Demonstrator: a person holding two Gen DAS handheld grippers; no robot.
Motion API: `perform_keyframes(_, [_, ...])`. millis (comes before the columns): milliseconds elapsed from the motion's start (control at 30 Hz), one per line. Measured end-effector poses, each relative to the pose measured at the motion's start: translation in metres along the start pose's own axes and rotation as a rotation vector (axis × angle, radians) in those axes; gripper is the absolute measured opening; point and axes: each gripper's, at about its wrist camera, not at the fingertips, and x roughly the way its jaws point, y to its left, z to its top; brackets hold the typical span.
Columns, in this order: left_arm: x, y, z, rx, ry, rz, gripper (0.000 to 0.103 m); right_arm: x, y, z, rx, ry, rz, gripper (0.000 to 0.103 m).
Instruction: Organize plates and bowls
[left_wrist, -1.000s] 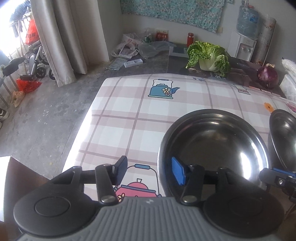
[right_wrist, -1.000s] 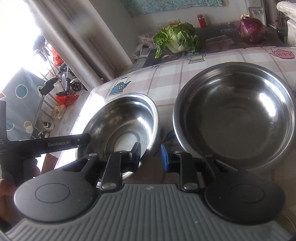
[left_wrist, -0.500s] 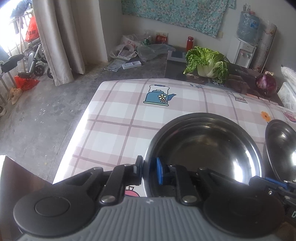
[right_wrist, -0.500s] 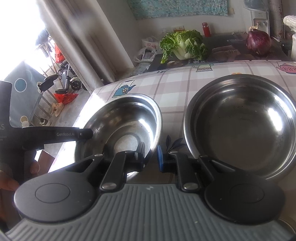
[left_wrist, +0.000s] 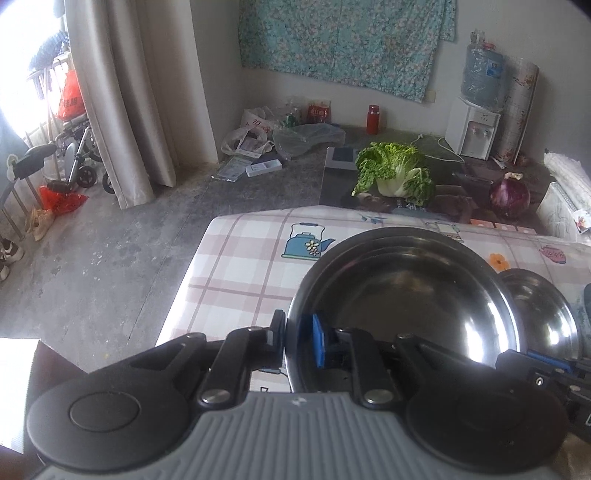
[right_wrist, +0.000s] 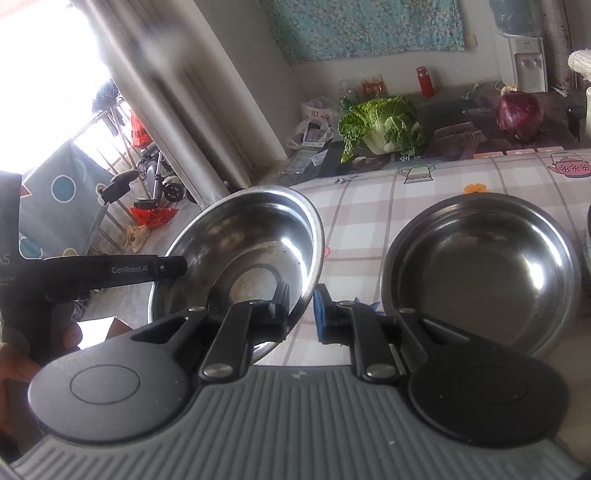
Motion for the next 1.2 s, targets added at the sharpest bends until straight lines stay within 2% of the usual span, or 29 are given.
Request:
perform_keyframes(233, [-0.017,-0.055,0.012,0.063,-0.024,-0.041,0.016,-0.05,-0.032,0.01,0.032,-0.048,-0.019,0.013])
perform_keyframes(533, [0.008,-0.135,0.012,0.132,0.007,-0.1,0.017,-0.092,-0.096,0.018,0.068,-0.074,-0.114,0.013])
perform_keyframes(800, [0.047,-0.166,0.004,0.163,0.076,-0.101,0.017,-0.077,-0.148,0.013,0.116,-0.024,-0.155,0.013])
perform_keyframes(1000, [0.066,-0.17,-0.004,0.173,0.111,-0.095,0.016,-0.049,-0.159,0.01,0.119,0.023,-0.167,0.014])
perform_keyframes(1200, [0.071,-0.171,-0.004,0.178,0.114,-0.089,0.016,-0.04,-0.151,0.009,0.052,0.023,-0.201,0.016])
